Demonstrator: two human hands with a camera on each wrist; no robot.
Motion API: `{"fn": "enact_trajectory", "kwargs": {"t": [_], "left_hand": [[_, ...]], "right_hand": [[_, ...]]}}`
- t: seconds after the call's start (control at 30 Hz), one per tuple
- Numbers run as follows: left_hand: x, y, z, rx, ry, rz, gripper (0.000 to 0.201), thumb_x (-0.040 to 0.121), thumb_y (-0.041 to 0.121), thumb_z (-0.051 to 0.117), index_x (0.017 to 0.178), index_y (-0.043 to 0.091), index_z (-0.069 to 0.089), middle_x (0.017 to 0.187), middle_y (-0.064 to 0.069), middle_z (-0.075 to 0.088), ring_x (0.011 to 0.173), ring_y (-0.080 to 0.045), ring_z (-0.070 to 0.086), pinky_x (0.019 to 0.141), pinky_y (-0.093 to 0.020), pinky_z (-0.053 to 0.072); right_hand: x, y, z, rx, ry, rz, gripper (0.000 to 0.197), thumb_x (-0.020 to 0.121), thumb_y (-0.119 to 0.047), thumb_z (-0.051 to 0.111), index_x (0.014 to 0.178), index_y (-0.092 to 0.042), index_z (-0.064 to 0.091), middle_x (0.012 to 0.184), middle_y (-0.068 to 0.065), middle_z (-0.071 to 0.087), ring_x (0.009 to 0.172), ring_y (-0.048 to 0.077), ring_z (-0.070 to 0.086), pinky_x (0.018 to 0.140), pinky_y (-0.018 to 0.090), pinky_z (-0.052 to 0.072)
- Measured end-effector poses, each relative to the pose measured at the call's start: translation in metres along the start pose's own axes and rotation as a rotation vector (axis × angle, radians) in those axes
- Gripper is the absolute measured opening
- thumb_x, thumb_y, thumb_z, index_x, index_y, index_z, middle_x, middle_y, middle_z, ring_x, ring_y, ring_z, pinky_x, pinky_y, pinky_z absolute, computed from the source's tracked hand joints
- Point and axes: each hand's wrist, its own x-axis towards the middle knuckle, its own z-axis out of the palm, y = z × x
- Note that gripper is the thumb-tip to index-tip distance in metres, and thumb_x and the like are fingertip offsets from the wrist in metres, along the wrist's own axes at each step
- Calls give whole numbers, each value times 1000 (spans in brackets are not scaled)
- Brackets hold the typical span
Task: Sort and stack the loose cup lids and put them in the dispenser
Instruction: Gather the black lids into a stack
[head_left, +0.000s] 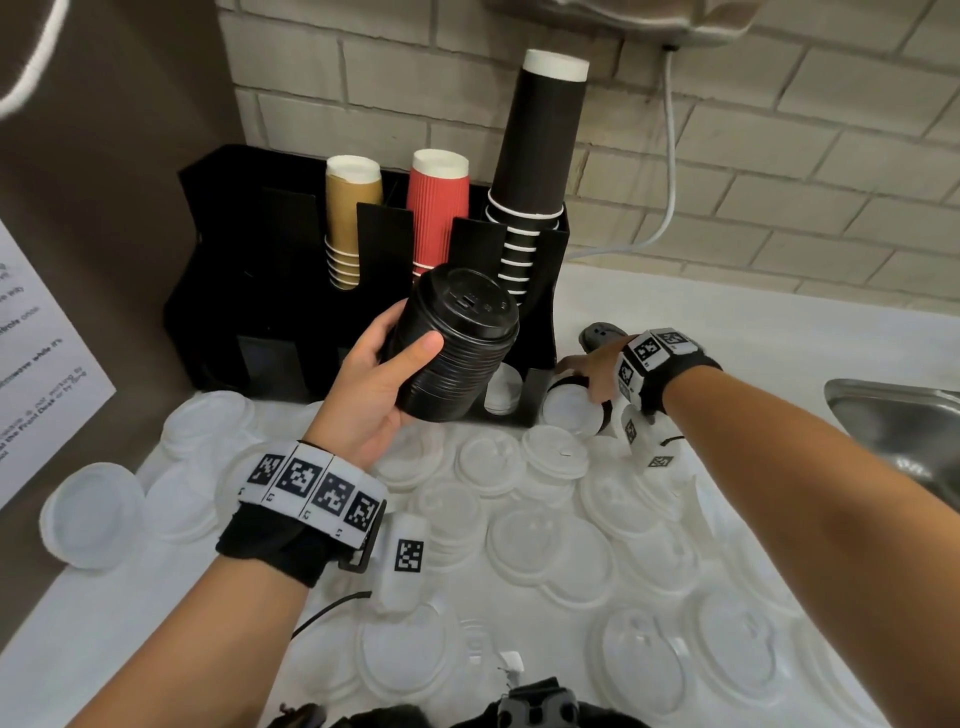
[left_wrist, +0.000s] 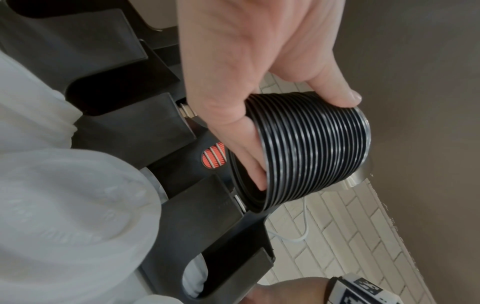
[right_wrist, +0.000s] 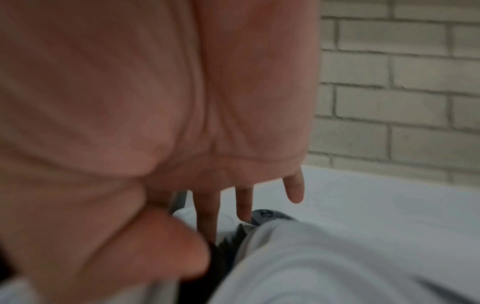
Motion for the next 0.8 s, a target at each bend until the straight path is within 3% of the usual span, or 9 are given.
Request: {"fn": "enact_trajectory", "kwargs": {"t": [0.07,0.17,0.33,0.4,0.47,0.57,0.7,0.8], "left_hand": [[-1,-1,-2,3,3,2,55,69,27,71,123,31,57,126,-2,66,111,-18,66,76,-35,58],[0,-2,-2,7,2,4,55,71,26,71,124,30,57,126,-2,66,112,-19,65,77,-36,58],[1,-1,-2,16,-4,8,55,71,26,71,124,30,57,126,-2,66,112,-19,66,77,-35,58],[1,0,-1,20,-1,10,56,71,26,70,125,30,56,126,-2,66,112,-19,66,78,-36,59],[0,1,0,23,-3,10,56,72,26,69,126,29,55,126,-2,66,111,-18,66,79,-36,59],[-2,1,4,22,-10,5,58,72,26,69,128,28,54,126,-3,66,111,-19,66,81,-38,58],[-7,-3,10,22,-9,-5,67,69,28,71,133,26,52,130,-4,64,115,-20,63,92,-45,53],[-11,-7,14,22,-12,-22,72,65,32,75,133,26,53,127,-1,65,116,-20,63,91,-45,53]], "right_hand": [[-7,-3,3,-83,50,-11,78,85,-34,60,148,-44,14,135,1,45,126,32,47,95,39,41],[-10,-19,9,-221,99,-6,87,73,-33,79,143,-34,28,140,1,46,127,26,46,104,40,35],[-14,-24,10,-297,132,104,86,72,-46,77,140,-36,25,142,-1,40,139,27,27,111,44,25],[-20,-31,4,-285,151,214,88,65,-46,81,137,-38,29,141,0,39,138,26,27,109,42,28],[-27,-28,-3,-200,168,250,89,63,-42,83,137,-39,33,138,1,40,133,26,33,103,42,33],[-40,-2,-11,64,244,92,81,67,-34,83,136,-24,40,134,6,45,127,27,40,104,43,36],[-61,17,-6,231,447,79,76,65,-45,79,129,-19,46,119,4,49,116,27,44,95,43,38],[-77,30,3,560,638,107,74,65,-48,79,126,-21,48,117,5,50,114,26,45,96,42,40]]}}
